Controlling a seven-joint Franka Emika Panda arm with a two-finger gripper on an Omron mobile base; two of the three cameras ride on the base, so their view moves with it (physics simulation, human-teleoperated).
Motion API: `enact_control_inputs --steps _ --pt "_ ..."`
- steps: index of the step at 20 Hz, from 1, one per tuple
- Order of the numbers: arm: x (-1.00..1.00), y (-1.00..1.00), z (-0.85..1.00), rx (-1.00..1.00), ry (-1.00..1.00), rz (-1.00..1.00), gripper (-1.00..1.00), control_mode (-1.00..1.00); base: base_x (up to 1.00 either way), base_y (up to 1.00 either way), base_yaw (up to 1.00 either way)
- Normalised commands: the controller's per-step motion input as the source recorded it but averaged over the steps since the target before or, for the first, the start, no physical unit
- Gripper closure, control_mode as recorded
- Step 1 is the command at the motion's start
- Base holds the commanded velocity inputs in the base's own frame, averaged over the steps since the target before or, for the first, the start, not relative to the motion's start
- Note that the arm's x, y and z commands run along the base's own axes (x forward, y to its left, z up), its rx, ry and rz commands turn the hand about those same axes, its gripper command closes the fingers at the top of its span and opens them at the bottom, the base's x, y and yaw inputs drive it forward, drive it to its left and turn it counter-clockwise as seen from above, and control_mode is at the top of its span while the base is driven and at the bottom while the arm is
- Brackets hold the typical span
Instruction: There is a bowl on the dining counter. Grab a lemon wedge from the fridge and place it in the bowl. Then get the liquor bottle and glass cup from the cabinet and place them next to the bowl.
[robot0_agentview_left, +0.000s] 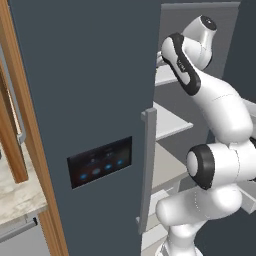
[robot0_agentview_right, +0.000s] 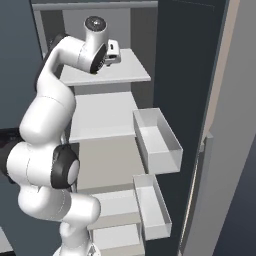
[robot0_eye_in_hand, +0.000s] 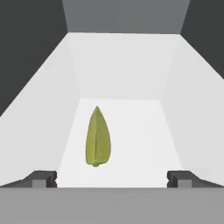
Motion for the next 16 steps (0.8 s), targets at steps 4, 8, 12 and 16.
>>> enact_control_inputs --steps 4,8,12,16 --pt "0.08 0.20 -0.18 0.00 0.00 0.00 -1.00 -1.00 0.00 0.00 0.00" --pt "0.08 0.19 -0.20 0.00 0.00 0.00 -1.00 -1.00 0.00 0.00 0.00" --pt "0.10 0.16 -0.16 0.00 0.00 0.00 -1.00 -1.00 0.00 0.00 0.00" --pt "0.13 0.15 -0.13 0.00 0.00 0.00 -1.00 -1.00 0.00 0.00 0.00"
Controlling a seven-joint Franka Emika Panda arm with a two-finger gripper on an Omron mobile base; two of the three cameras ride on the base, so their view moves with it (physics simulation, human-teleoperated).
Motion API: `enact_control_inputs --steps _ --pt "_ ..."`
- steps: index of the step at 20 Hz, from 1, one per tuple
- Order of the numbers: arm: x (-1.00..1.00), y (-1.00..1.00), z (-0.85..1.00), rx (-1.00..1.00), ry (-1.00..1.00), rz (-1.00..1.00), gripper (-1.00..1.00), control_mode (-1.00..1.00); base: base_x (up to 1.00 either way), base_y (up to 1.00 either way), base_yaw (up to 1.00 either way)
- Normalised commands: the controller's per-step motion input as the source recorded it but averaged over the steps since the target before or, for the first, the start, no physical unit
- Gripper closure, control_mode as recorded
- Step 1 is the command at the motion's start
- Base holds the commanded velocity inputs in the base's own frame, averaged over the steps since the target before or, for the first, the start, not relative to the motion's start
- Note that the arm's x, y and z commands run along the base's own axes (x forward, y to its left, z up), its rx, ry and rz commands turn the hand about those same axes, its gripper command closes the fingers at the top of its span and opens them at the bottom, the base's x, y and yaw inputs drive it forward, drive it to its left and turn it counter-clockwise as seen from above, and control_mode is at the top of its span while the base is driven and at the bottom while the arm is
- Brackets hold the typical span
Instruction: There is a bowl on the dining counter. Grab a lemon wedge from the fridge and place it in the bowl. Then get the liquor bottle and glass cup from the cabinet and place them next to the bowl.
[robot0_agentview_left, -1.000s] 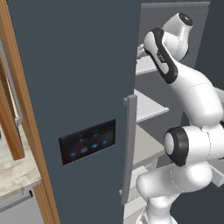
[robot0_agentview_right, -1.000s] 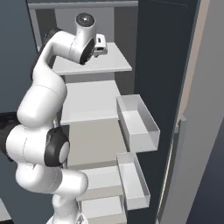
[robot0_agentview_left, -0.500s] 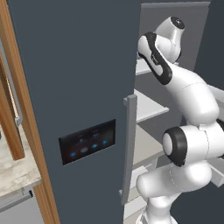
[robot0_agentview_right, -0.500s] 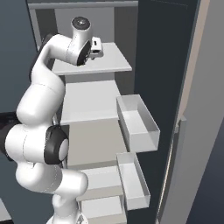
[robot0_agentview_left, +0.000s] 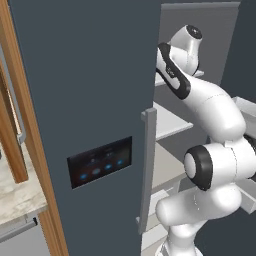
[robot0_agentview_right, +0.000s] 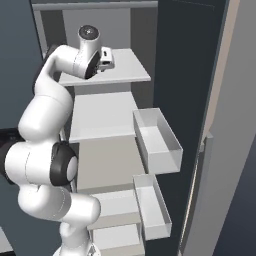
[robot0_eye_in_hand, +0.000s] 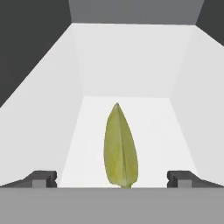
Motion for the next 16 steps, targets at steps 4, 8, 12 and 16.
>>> enact_control_inputs --steps 4,8,12,16 --pt "0.13 0.03 -0.10 0.00 0.00 0.00 -1.00 -1.00 0.00 0.00 0.00" --pt "0.13 0.00 -0.12 0.00 0.00 0.00 -1.00 -1.00 0.00 0.00 0.00" --pt "0.13 -0.01 -0.17 0.00 0.00 0.01 -1.00 -1.00 0.00 0.00 0.00" --pt "0.14 0.00 -0.25 0.00 0.00 0.01 -1.00 -1.00 0.00 0.00 0.00"
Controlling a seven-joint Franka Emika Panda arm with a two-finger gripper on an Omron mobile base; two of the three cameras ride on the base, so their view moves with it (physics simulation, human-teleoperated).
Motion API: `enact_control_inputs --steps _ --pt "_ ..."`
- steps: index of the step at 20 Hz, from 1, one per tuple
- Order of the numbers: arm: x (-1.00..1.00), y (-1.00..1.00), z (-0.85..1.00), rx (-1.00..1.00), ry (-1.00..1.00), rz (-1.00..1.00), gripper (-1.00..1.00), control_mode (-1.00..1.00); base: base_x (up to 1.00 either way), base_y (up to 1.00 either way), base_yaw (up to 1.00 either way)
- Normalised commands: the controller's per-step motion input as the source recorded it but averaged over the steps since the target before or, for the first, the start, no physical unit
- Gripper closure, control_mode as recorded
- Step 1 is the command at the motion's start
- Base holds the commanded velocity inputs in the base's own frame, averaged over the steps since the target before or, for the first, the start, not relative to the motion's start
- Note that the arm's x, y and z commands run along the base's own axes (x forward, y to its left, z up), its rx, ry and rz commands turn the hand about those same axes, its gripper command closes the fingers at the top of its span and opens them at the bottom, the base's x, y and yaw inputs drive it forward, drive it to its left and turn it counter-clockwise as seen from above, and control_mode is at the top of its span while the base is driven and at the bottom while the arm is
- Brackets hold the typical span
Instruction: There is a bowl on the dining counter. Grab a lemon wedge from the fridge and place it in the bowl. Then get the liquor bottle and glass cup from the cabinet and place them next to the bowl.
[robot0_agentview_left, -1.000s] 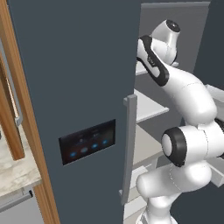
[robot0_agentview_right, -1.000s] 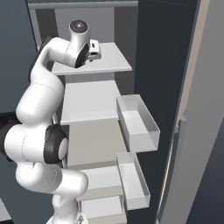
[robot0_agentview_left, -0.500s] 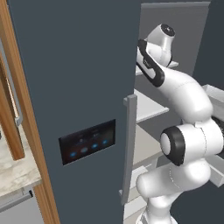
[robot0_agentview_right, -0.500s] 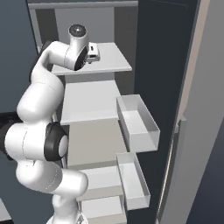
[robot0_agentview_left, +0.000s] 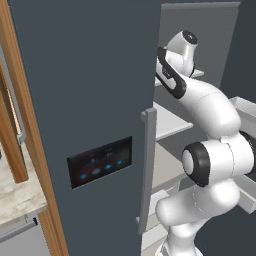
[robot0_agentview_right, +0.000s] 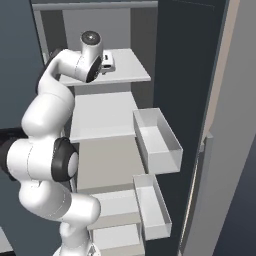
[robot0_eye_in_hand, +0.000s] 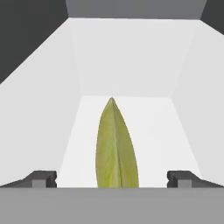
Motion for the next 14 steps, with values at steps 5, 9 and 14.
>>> enact_control_inputs --steps 5,9,14 --pt "0.14 0.00 -0.26 0.00 0.00 0.01 1.00 -1.00 0.00 0.00 0.00" --pt "0.11 0.00 -0.20 0.00 0.00 0.03 1.00 -1.00 0.00 0.00 0.00" --pt "0.05 0.00 -0.12 0.00 0.00 0.05 1.00 -1.00 0.00 0.00 0.00"
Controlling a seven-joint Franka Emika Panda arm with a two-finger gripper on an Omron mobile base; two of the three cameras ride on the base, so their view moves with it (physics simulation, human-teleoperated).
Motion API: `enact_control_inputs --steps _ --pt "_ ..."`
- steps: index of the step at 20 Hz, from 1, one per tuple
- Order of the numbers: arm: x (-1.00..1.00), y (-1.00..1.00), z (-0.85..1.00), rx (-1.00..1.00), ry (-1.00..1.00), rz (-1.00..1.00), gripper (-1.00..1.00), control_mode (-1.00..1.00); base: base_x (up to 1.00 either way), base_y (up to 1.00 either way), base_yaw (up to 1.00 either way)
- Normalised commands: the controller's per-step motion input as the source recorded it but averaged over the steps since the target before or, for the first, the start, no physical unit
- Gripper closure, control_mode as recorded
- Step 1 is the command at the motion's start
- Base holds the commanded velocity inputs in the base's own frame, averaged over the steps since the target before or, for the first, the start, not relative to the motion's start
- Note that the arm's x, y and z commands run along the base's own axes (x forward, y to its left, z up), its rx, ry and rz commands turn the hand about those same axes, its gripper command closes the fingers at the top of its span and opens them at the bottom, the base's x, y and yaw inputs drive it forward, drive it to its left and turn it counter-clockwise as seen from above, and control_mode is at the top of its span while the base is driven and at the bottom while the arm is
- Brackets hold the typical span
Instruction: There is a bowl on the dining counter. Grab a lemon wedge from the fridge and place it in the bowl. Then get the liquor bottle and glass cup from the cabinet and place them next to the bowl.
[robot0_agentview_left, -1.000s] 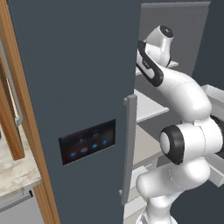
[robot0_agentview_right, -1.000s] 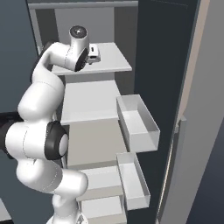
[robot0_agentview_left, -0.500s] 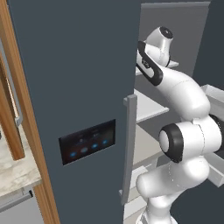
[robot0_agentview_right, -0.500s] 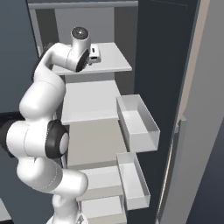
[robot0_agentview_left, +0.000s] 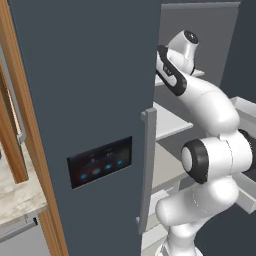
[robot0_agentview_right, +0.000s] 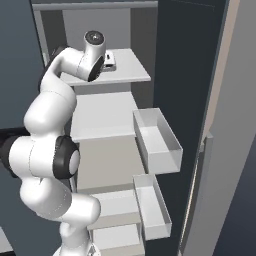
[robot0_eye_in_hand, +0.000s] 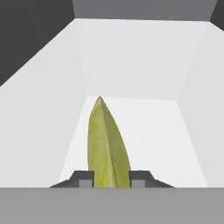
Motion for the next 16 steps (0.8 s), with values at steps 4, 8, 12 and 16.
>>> enact_control_inputs --steps 4,8,12,16 --pt "0.00 0.00 0.00 0.00 -0.04 0.01 1.00 -1.00 0.00 0.00 0.00" --pt "-0.03 0.00 0.10 0.00 -0.11 0.00 1.00 -1.00 0.00 0.00 0.00" --pt "-0.03 0.00 0.24 0.00 -0.11 0.00 1.00 -1.00 0.00 0.00 0.00" --pt "0.00 0.00 0.12 0.00 -0.08 0.00 1.00 -1.00 0.00 0.00 0.00"
